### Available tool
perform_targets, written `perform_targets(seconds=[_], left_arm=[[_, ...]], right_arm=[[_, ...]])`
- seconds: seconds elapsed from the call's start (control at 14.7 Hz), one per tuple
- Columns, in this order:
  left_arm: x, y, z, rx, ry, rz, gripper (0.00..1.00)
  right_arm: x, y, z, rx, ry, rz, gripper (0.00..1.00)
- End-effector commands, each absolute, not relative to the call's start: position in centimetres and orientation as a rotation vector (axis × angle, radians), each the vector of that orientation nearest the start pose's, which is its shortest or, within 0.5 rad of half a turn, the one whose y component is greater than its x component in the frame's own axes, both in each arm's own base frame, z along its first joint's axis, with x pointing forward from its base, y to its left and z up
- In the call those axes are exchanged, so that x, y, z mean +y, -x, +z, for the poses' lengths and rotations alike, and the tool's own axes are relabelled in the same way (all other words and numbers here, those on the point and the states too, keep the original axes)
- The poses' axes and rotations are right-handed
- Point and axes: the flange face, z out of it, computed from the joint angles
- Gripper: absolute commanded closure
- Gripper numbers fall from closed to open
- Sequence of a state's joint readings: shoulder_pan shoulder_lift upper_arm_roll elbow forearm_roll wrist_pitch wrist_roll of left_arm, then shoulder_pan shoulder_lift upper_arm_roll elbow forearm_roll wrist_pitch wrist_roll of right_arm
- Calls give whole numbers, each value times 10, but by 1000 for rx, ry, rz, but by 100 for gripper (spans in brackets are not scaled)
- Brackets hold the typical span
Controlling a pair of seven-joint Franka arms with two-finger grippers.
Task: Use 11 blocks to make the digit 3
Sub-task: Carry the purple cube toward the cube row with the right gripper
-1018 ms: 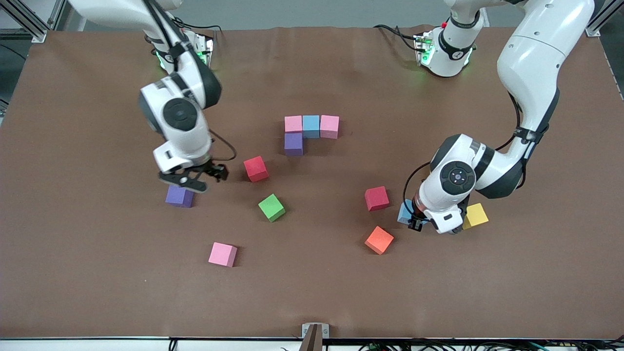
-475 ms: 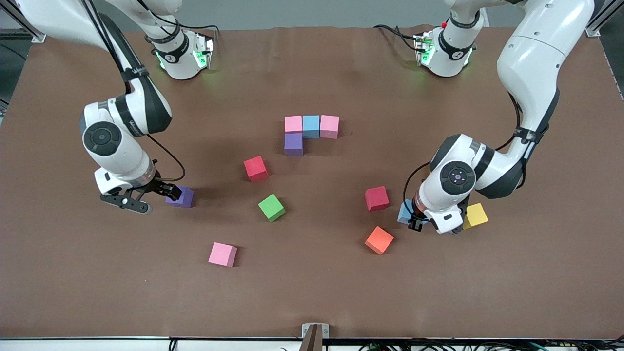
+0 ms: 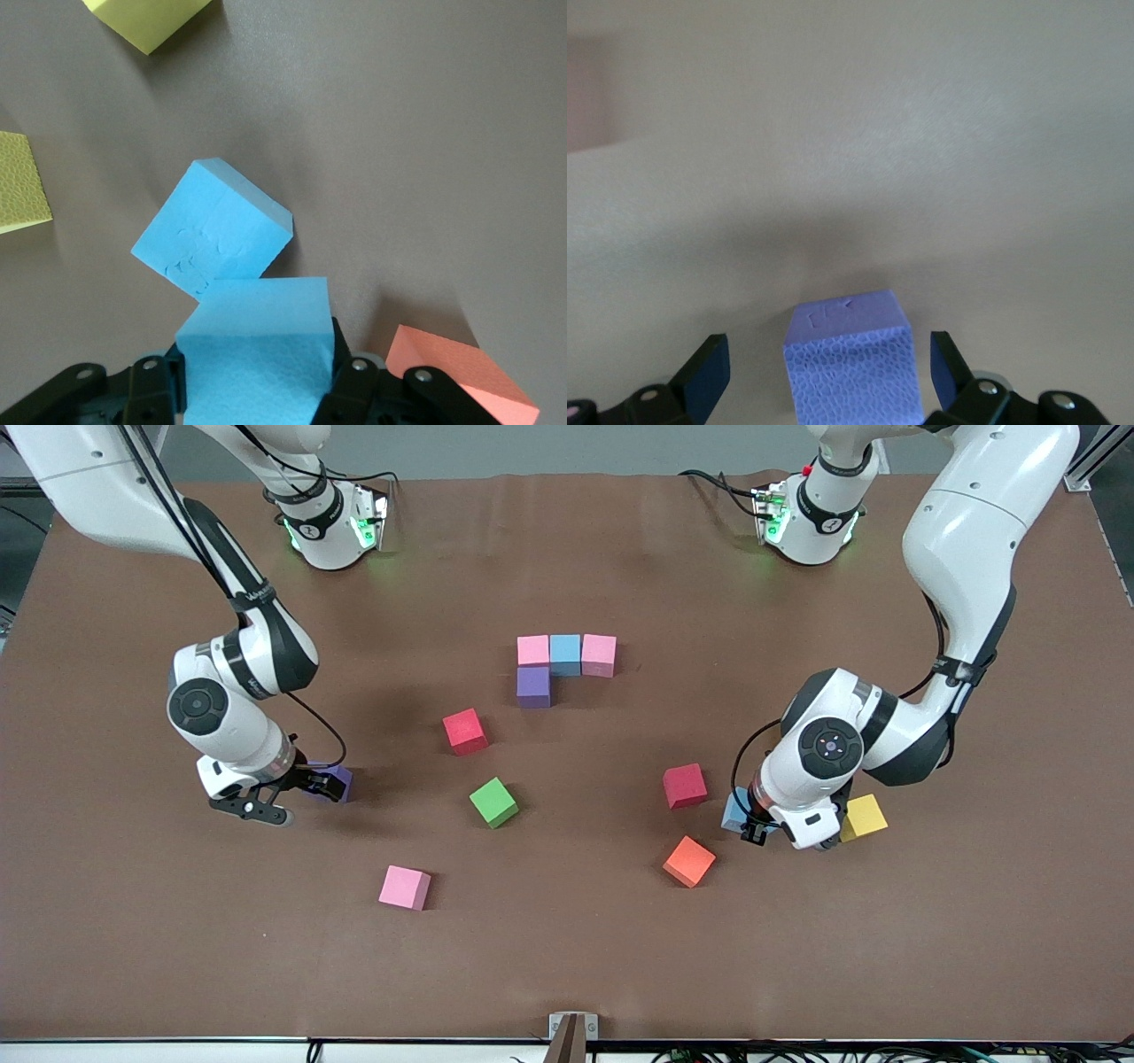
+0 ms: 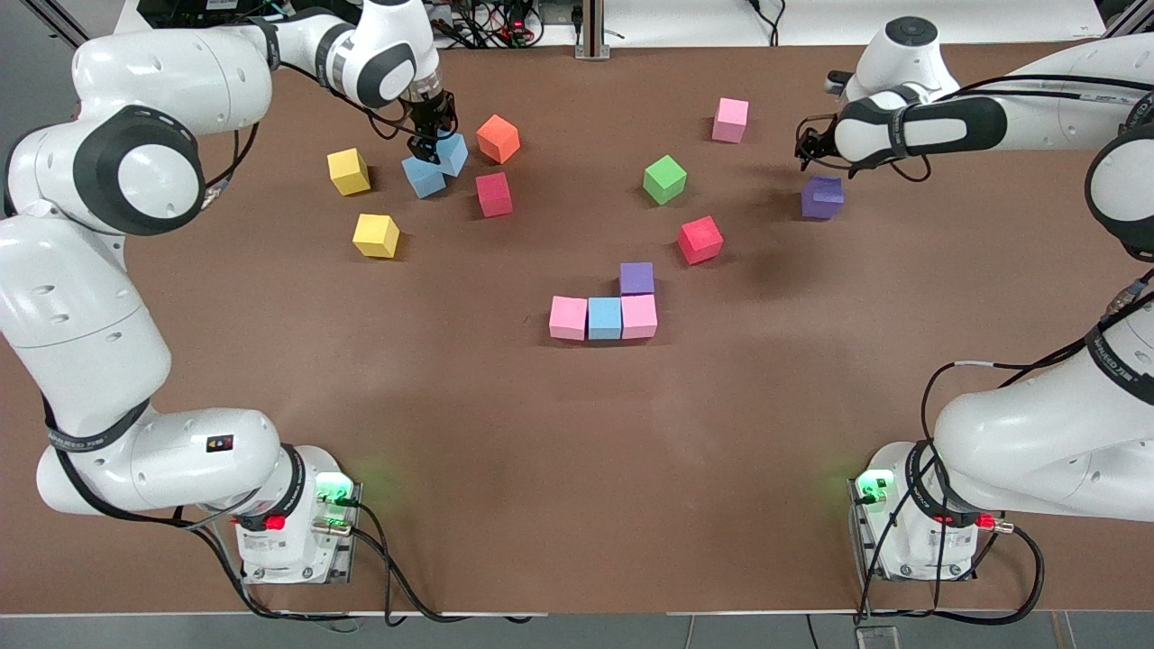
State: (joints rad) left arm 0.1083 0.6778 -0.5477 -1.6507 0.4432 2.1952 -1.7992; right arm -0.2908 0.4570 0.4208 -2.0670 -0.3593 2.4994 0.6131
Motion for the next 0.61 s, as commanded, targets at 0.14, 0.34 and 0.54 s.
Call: perform_targets(seconds=[0.14, 0.34, 0.54], left_arm=[[-236, -640, 256, -1737, 2580, -18, 73], [-236, -639, 255, -1736, 2579, -16, 73], [-236, -640, 254, -1735, 2581, -15, 73]], right_arm=[[71, -575, 218, 351, 3128, -41, 0], [71, -572, 216, 329, 3133, -32, 0], [66, -563, 207, 335, 3134, -1, 3]])
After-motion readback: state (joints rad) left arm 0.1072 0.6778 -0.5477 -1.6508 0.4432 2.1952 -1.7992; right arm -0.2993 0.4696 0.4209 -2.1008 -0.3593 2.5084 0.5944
